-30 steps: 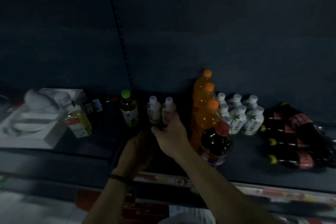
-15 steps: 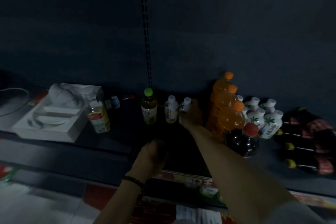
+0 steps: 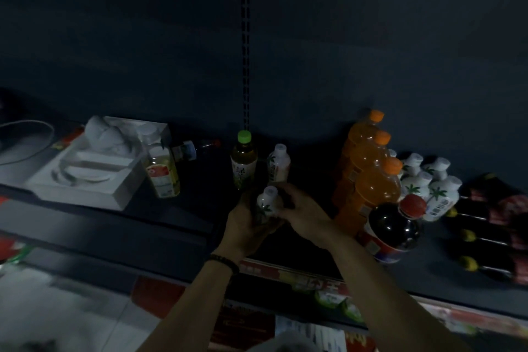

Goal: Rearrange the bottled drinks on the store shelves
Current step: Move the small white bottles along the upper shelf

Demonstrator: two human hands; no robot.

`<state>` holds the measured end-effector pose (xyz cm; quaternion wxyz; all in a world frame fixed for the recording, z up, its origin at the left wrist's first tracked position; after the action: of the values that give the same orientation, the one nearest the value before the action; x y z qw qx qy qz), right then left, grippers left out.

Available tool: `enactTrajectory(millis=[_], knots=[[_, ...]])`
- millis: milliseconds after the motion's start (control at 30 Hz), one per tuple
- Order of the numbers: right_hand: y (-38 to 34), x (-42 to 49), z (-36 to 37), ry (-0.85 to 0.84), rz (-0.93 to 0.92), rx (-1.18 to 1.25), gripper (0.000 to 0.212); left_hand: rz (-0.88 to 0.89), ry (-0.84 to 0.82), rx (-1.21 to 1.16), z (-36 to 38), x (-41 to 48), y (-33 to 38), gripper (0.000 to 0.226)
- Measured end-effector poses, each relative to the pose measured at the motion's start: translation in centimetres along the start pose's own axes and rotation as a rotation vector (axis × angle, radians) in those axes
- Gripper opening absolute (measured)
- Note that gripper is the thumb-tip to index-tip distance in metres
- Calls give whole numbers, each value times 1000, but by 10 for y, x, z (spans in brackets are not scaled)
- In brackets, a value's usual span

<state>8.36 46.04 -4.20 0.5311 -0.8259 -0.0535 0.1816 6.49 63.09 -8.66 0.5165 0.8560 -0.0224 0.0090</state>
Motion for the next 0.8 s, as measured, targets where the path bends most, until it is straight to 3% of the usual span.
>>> enactTrajectory(millis=[67, 200, 233, 300, 367, 500, 700, 800], knots=[[2, 14, 1, 106, 39, 155, 44, -20, 23, -49, -2, -4, -3, 73], [-18, 42, -9, 427, 47, 126, 19, -92, 93, -72, -14, -14, -4, 71], [-21, 52, -11, 454, 50, 102, 26, -111, 101, -78, -17, -17, -5, 69], [-27, 68, -11, 427, 13, 14, 49, -122, 92, -67, -23, -21, -7, 66], [-32, 77, -11, 411, -1, -42, 59, -114, 54, -43, -29, -24, -6, 66], [-39, 72, -7, 349, 13, -48, 30, -87, 65, 8, -36, -36, -4, 61], [-24, 49, 0, 277, 31, -23, 17, -110, 168, -68, -45, -48, -1, 47], [-31, 38, -5, 198, 65, -9, 50, -76, 210, -152, -60, -52, 21, 42]])
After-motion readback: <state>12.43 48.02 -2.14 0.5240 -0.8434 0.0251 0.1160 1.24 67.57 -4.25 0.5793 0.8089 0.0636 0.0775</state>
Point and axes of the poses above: each hand's wrist, its own x-axis towards the middle knuckle, its own z-axis out of the palm, y = z × x, the point moved 2 cm from there along x, towards the middle knuckle, and after that the axes turned 2 degrees about z, right-handed, at the moved point
